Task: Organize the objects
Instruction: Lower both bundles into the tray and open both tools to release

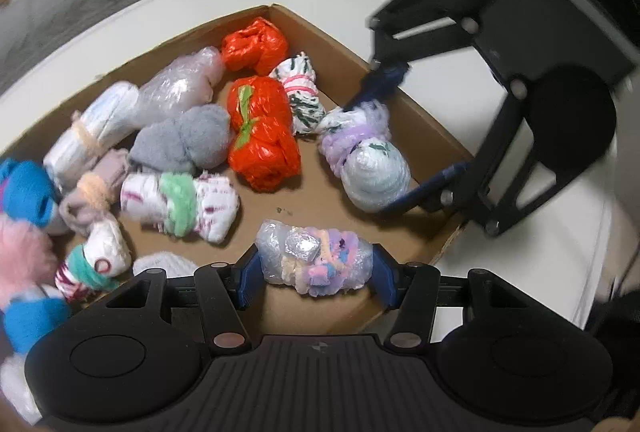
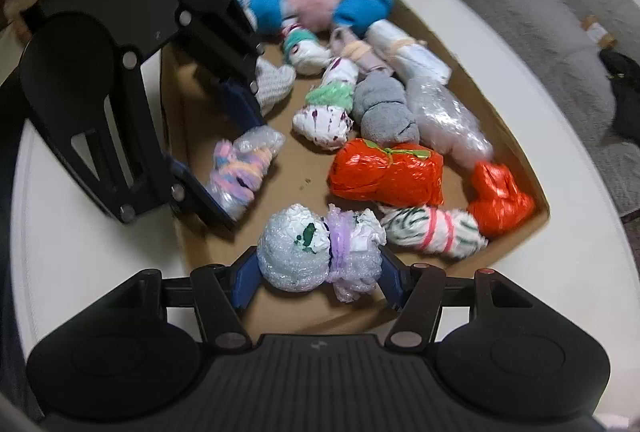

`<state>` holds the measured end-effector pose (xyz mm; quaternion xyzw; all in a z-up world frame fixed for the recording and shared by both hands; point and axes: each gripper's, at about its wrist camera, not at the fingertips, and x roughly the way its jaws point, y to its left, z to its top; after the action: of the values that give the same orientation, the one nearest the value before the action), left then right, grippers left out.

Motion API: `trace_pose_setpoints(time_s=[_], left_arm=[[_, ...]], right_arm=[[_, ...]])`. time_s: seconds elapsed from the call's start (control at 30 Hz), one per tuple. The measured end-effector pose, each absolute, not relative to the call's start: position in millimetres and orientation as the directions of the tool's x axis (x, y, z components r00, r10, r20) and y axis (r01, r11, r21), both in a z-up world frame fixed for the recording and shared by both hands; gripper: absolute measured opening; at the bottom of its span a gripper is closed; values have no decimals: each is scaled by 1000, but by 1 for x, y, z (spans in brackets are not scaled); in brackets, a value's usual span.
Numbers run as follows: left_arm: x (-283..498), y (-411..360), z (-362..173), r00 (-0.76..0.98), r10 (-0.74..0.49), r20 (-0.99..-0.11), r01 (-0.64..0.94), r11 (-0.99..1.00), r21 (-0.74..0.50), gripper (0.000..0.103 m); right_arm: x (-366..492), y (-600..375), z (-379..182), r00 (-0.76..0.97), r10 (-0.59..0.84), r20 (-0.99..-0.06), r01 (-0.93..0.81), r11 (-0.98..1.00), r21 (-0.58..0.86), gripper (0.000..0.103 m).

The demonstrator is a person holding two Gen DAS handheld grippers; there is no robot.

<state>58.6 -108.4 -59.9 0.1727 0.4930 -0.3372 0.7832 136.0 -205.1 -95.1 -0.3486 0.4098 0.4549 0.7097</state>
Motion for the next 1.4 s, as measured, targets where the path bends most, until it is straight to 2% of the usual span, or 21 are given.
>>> trace_pose_setpoints(time_s=[0.27, 0.63, 0.7, 0.77, 0.8, 1.13, 1.23, 1.4], left_arm=[[77, -121, -53, 307, -359, -882, 710, 703, -39, 62], [74, -103, -62, 350, -440, -827, 720, 691, -62, 64], [71, -104, -63, 358, -444, -821, 716, 695, -64, 67], [67, -105, -66, 374, -427, -823, 701, 711, -51, 82], [66, -104, -68, 379, -422, -824, 697, 715, -46, 84], [61, -100, -59, 388, -451, -804, 670, 736, -90, 87], [57, -99, -54, 403, -468, -786, 656, 747, -107, 91], [52, -92, -44, 458, -456, -763, 605, 789, -108, 95]], right_arm=[[152, -205, -91, 231, 365, -902, -942, 317, -113, 57], [178, -198, -109, 186, 403, -896, -950, 307, -59, 59], [180, -197, -109, 189, 402, -896, -949, 308, -63, 61], [180, -197, -110, 191, 402, -895, -951, 302, -67, 64], [179, -197, -110, 190, 402, -896, -952, 299, -68, 65], [176, -197, -107, 211, 388, -897, -949, 303, -92, 72], [172, -200, -104, 222, 389, -894, -944, 315, -97, 73], [163, -204, -96, 257, 412, -874, -928, 358, -103, 80]])
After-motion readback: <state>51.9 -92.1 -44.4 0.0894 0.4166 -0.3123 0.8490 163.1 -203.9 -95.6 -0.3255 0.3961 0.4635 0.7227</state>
